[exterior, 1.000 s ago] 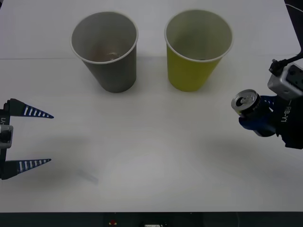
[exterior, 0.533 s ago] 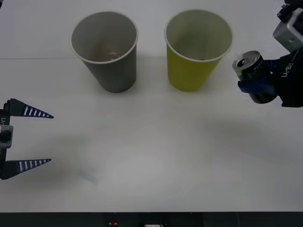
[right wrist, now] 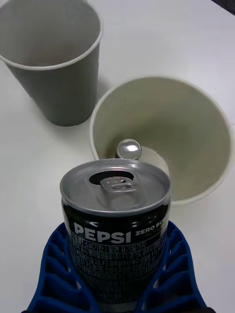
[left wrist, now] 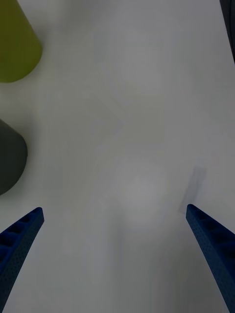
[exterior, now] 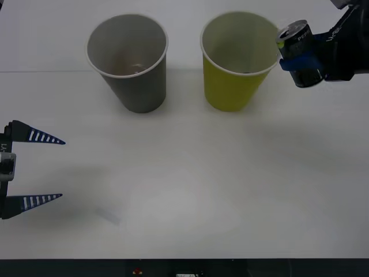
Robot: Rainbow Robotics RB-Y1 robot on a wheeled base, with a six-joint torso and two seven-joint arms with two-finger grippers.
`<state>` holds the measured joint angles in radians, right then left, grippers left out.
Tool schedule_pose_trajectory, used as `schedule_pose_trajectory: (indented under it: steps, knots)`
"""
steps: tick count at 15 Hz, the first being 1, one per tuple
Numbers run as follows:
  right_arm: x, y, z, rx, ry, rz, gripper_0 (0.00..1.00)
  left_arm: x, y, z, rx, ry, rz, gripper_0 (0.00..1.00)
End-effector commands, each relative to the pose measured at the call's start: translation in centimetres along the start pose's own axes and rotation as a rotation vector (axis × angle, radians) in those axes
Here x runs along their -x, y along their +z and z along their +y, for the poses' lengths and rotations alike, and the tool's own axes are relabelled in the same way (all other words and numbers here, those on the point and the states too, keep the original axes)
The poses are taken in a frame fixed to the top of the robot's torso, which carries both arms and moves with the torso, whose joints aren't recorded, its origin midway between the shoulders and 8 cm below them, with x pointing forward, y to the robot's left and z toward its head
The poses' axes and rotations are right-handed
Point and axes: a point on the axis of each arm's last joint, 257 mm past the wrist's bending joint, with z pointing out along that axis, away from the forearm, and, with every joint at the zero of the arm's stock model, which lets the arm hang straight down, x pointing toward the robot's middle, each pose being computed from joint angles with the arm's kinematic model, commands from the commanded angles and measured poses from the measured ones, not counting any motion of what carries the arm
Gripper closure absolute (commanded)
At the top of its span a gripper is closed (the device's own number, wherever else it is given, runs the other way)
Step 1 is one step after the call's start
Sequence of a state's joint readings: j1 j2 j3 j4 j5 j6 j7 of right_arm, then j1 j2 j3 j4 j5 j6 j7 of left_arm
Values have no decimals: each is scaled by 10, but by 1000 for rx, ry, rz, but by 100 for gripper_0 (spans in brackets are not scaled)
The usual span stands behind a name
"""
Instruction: Put the can into the green bin and the plastic bottle into the gray bin
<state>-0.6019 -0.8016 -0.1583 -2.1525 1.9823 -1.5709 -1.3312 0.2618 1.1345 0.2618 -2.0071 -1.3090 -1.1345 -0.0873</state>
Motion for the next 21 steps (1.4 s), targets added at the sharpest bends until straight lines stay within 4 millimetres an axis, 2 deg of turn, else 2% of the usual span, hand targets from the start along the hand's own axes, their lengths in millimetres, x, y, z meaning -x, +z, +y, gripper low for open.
schedule_pose_trajectory:
  steps: [1,4,11,14,18,19,20,21]
  knots:
    - [24,18,-20,-12,41,-12,100,0,0,0,0,0,0,0]
    - [46,37,-41,-38,84,-16,100,0,0,0,0,0,0,0]
    - [74,83,-69,-84,152,37,100,0,0,0,0,0,0,0]
    - [77,95,-80,-106,150,70,100,0,0,0,0,0,0,0]
    - [77,104,-85,-94,166,106,100,0,0,0,0,0,0,0]
    - [75,105,-85,-95,167,113,96,0,0,0,0,0,0,0]
    - [74,106,-85,-96,166,114,15,0,0,0,0,0,0,0]
    - [74,106,-85,-96,166,114,0,0,0,0,0,0,0,0]
